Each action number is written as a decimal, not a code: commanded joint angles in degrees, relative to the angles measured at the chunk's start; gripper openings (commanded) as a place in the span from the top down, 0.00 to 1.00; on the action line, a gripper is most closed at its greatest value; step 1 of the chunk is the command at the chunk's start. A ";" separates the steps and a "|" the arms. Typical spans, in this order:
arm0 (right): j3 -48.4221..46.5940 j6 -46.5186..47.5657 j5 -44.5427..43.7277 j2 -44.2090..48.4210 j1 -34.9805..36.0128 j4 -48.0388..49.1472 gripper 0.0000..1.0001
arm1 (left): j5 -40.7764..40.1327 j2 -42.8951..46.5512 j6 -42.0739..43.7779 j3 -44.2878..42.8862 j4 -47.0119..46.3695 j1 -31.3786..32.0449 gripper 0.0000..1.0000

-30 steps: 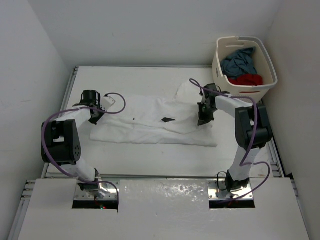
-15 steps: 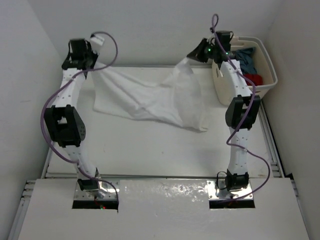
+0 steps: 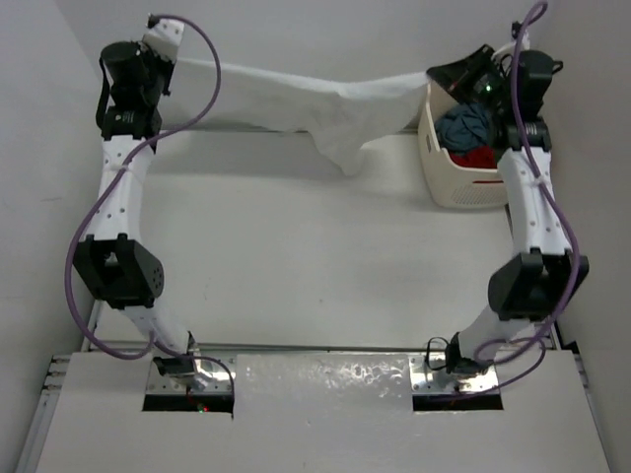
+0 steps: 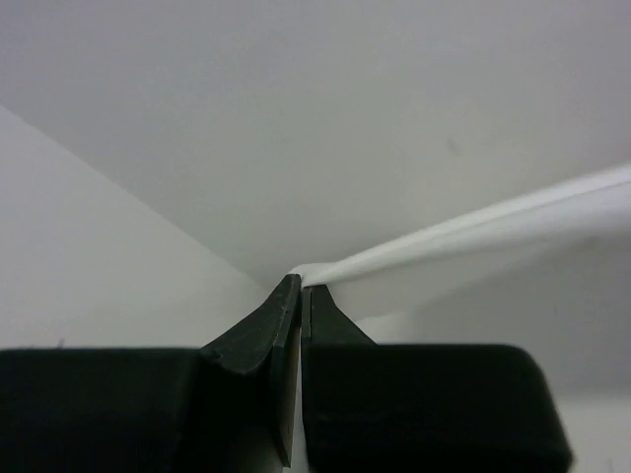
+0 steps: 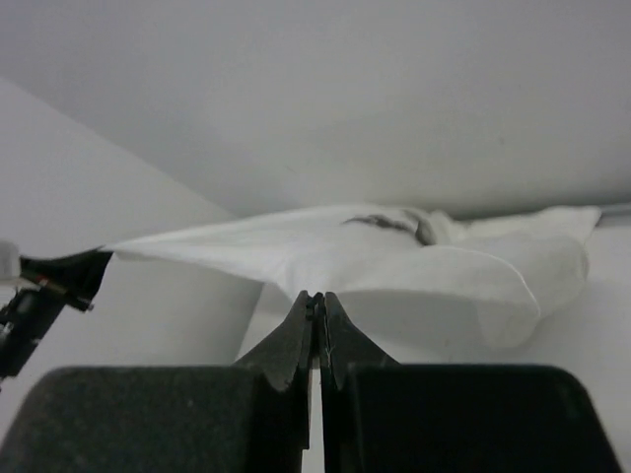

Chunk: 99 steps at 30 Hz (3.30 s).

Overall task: Fold and stack the t-shirts
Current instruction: Flatten out the tshirt

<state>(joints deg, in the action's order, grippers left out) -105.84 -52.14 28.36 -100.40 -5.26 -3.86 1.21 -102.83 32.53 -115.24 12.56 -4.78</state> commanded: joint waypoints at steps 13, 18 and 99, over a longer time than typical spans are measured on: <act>66.23 21.29 -11.64 40.79 13.40 -19.51 1.00 | -7.10 28.38 30.12 63.96 12.39 -0.67 1.00; 80.08 18.13 -10.69 42.83 15.01 -17.68 1.00 | -8.86 29.35 30.66 71.55 15.64 -0.76 1.00; 54.86 17.96 -27.39 -4.19 14.31 -5.99 0.98 | -7.09 -11.95 -5.46 35.17 9.95 -4.45 0.28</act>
<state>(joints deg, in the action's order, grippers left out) -53.15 -31.29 5.48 -102.35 8.75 -12.88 -2.72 -114.74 34.26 -79.59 30.02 -9.67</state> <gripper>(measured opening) 0.064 0.728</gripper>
